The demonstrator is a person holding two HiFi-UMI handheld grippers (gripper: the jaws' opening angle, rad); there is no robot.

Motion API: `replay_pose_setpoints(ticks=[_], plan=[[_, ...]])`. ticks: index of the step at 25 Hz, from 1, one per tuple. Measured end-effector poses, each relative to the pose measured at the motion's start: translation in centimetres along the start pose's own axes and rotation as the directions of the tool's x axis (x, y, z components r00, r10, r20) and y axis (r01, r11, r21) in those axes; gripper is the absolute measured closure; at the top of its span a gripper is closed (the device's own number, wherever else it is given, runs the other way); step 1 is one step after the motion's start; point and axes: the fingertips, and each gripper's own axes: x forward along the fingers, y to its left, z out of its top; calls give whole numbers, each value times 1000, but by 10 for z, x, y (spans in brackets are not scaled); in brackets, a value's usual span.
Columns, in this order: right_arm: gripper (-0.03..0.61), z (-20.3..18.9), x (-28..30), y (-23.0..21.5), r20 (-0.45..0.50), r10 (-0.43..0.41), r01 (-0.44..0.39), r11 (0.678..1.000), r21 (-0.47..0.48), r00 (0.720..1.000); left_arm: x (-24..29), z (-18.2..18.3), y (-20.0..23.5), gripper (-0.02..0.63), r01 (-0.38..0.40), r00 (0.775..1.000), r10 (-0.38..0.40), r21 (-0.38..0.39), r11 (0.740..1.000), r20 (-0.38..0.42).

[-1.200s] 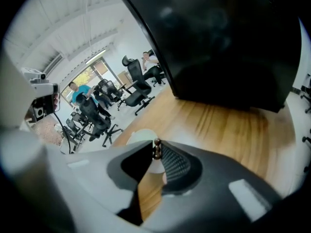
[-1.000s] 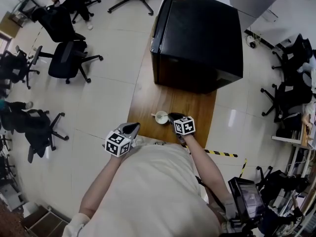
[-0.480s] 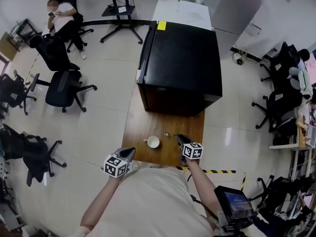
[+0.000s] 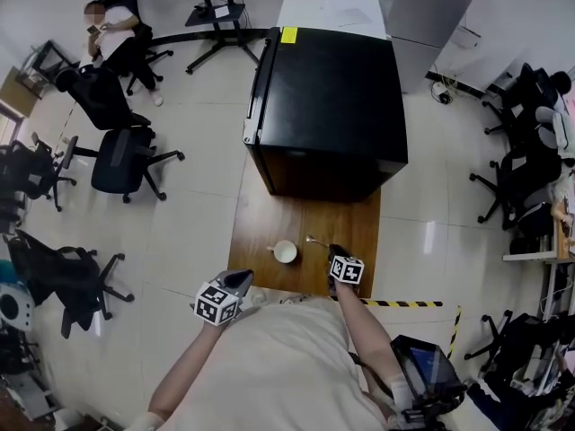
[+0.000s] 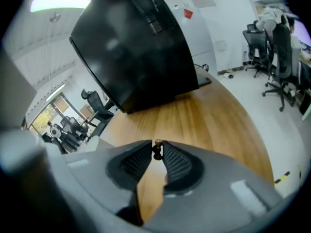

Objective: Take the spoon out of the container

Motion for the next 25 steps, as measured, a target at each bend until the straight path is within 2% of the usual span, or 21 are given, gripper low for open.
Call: replay_pose_setpoints(ticks=[4, 7, 9, 11, 13, 17, 21, 25], plan=[[492, -43, -5, -13, -102, -82, 75, 995, -68, 991, -6, -16, -5, 614, -2, 1000, 2, -18, 1000, -20], [428, -62, -10, -21, -163, -134, 118, 988, -104, 978, -12, -23, -5, 613, -1, 1000, 1, -24, 1000, -21], [371, -59, -10, -26, -164, -163, 141, 981, -135, 973, -14, -21, -3, 614, -2, 1000, 1, -20, 1000, -15], [342, -45, -15, -28, -114, -181, 162, 973, -163, 977, -15, -19, -1, 614, 0, 1000, 0, -13, 1000, -6], [342, -27, -30, -21, -27, -179, 172, 970, -172, 984, -18, -19, 0, 614, 4, 1000, -4, -11, 1000, 3], [344, 16, -65, 9, 133, -117, 140, 972, -186, 984, -23, -12, 10, 613, 12, 999, -11, -18, 1000, 45], [376, 22, -104, 40, 193, -98, 134, 973, -188, 976, -38, -14, 15, 614, 33, 997, -30, -39, 999, 77], [394, 35, -141, 75, 256, -86, 144, 965, -217, 963, -55, -5, 15, 614, 62, 990, -59, -21, 998, 127]])
